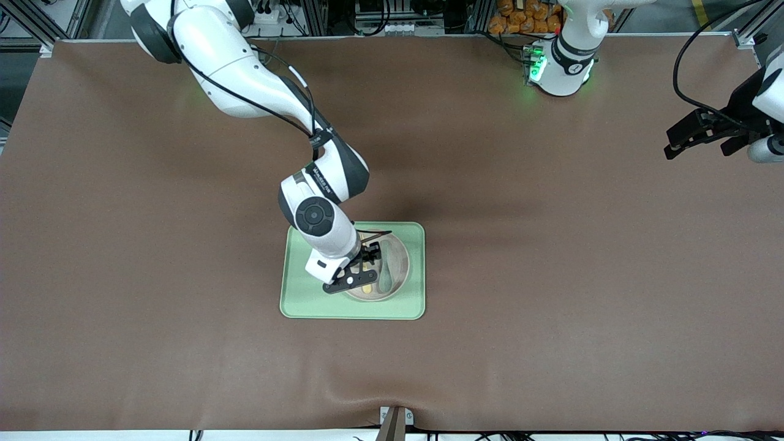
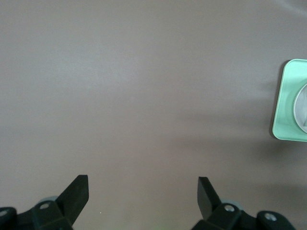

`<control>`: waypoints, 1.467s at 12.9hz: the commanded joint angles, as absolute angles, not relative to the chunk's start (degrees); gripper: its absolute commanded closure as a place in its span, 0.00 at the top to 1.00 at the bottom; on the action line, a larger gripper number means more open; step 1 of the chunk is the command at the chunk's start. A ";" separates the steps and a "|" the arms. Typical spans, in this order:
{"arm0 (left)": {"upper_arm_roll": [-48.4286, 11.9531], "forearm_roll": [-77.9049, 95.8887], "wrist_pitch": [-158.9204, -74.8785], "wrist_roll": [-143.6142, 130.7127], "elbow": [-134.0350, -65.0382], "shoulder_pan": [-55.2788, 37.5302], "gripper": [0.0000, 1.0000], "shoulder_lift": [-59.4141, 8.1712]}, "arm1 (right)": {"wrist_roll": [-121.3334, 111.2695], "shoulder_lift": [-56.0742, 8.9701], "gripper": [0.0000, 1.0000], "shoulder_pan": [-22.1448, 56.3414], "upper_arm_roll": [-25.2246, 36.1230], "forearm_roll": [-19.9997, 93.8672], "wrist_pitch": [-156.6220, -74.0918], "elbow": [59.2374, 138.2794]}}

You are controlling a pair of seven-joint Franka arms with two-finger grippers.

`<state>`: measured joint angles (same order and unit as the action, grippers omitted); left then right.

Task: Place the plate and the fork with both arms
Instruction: 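Lower the right gripper and grasp the yellow fork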

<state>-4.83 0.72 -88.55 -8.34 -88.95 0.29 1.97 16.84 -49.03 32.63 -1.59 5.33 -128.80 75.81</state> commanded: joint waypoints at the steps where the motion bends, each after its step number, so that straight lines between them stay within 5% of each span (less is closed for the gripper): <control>1: -5.36 -0.88 -88.24 -8.35 -89.12 0.53 1.00 2.46 | 17.84 -49.39 0.61 33.05 -1.14 4.39 -128.41 75.58; 19: -5.27 -0.88 -88.15 -7.56 -89.12 0.79 1.00 2.64 | 19.78 -50.19 0.48 34.36 -1.05 2.81 -129.02 78.31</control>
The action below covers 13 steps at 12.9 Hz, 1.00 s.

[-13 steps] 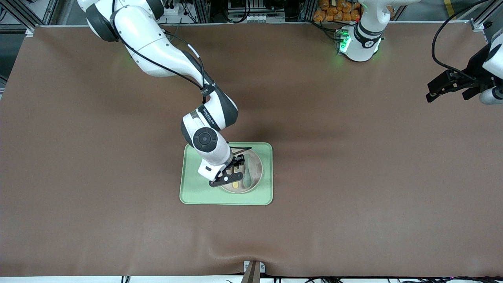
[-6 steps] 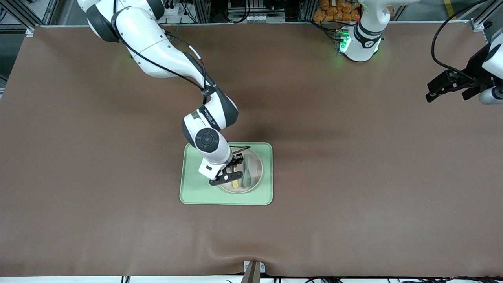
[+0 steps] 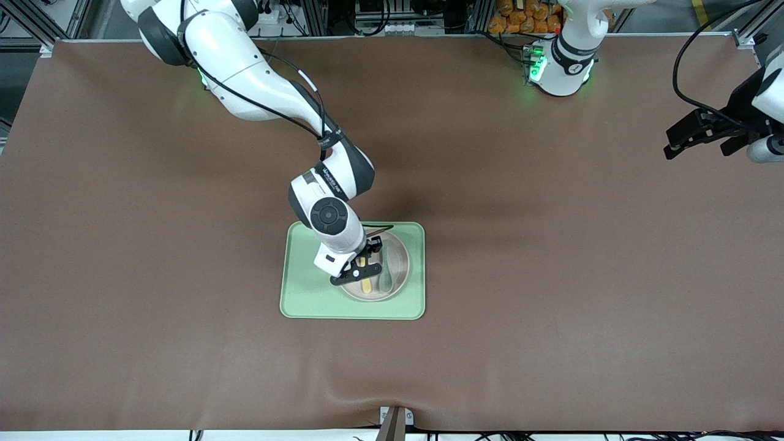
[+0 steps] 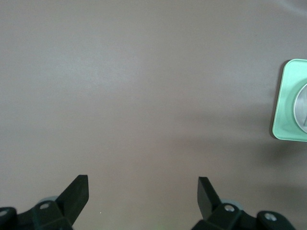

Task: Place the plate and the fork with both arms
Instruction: 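Lower the right gripper and grasp the yellow fork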

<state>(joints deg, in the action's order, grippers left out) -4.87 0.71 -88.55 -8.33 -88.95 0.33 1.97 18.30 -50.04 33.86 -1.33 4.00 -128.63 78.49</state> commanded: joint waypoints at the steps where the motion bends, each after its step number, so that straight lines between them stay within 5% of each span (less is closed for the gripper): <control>1: -5.27 -0.88 -88.15 -7.56 -89.12 0.88 1.00 2.55 | 19.78 -50.19 0.38 34.28 -1.05 2.81 -128.94 78.31; 6: -5.27 -0.88 -88.33 -7.56 -89.03 0.88 1.00 2.55 | 20.12 -50.19 0.10 34.37 -1.05 2.81 -128.94 78.05; 13: -5.36 -0.88 -88.33 -7.47 -88.68 0.79 1.00 2.46 | 20.92 -48.43 0.00 30.51 -1.32 6.76 -126.30 76.20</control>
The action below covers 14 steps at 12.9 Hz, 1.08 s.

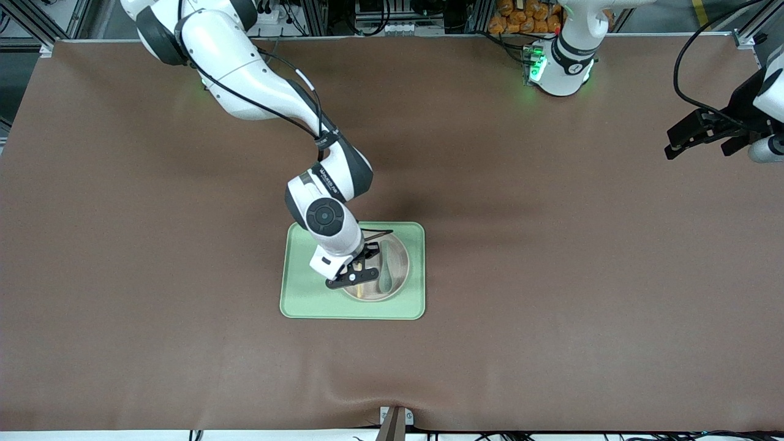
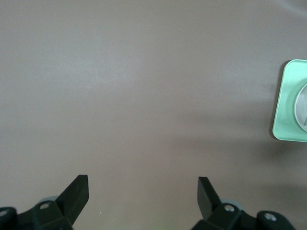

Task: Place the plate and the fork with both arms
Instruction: 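Carry the fork with the right gripper beside the plate on the tray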

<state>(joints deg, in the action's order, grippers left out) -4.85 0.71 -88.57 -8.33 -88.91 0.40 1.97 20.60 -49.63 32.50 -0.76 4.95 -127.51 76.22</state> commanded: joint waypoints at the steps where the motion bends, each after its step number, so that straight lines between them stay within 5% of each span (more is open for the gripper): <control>1: -5.36 -0.88 -88.33 -7.47 -88.68 0.79 1.00 2.46 | 20.57 -47.99 0.00 28.67 -1.75 6.94 -125.69 76.20; 9: -5.36 -0.88 -88.24 -7.47 -88.68 0.62 1.00 2.55 | 4.32 -44.47 0.00 18.02 -5.45 11.16 -120.06 78.83; 14: -5.36 -0.88 -88.16 -7.56 -88.86 0.62 1.00 2.64 | 1.78 -41.32 0.00 16.80 -6.76 12.47 -129.88 90.32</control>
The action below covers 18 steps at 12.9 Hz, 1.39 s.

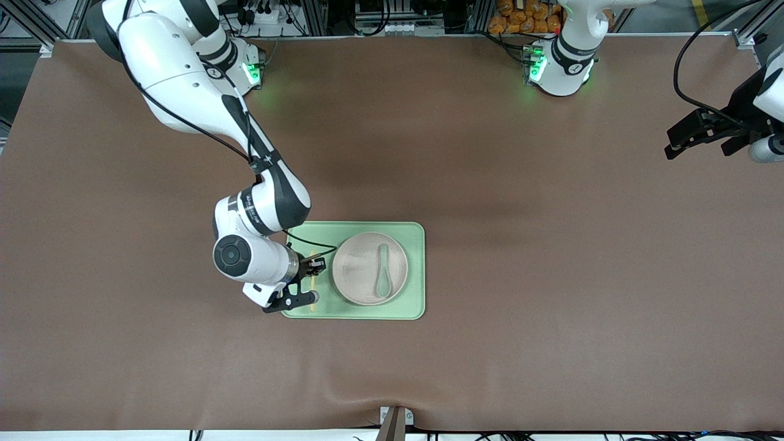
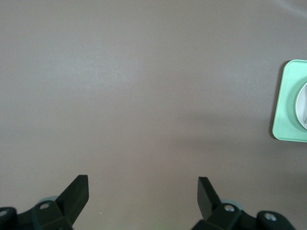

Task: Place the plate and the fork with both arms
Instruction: 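Carry the fork with the right gripper beside the plate on the tray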

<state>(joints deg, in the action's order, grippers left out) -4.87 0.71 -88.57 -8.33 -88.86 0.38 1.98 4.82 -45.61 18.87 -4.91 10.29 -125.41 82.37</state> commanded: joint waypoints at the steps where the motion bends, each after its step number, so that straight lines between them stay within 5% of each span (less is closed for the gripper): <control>1: -5.36 -0.88 -87.98 -7.56 -88.86 0.62 1.00 2.72 | -0.24 -40.96 0.00 15.83 -7.46 13.96 -130.51 91.22; 7: -6.15 -0.97 -87.28 -7.38 -89.65 0.53 1.00 3.34 | -4.39 -40.96 0.06 14.41 -7.91 20.30 -134.38 94.13; 11: -7.11 -1.05 -87.36 -7.30 -91.32 0.62 1.00 4.04 | -4.31 -41.04 0.62 14.33 -7.82 21.62 -134.12 94.04; 13: -7.47 -0.97 -88.24 -7.29 -92.89 0.70 1.00 5.09 | -4.48 -40.87 0.72 14.24 -7.74 21.53 -133.77 93.35; 15: -7.91 -0.97 -89.64 -7.29 -94.74 0.62 1.00 6.15 | -4.40 -40.52 0.97 14.15 -7.56 21.27 -132.81 91.07; 18: -7.91 -0.97 -89.65 -7.29 -94.22 0.70 1.00 5.71 | -4.40 -38.50 1.00 12.23 -7.29 21.00 -127.19 88.07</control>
<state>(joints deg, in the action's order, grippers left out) -7.41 0.71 -88.49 -8.29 -92.54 0.26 4.14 -2.92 -40.76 14.79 -6.65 20.04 -130.60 88.86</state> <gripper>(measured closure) 0.000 0.013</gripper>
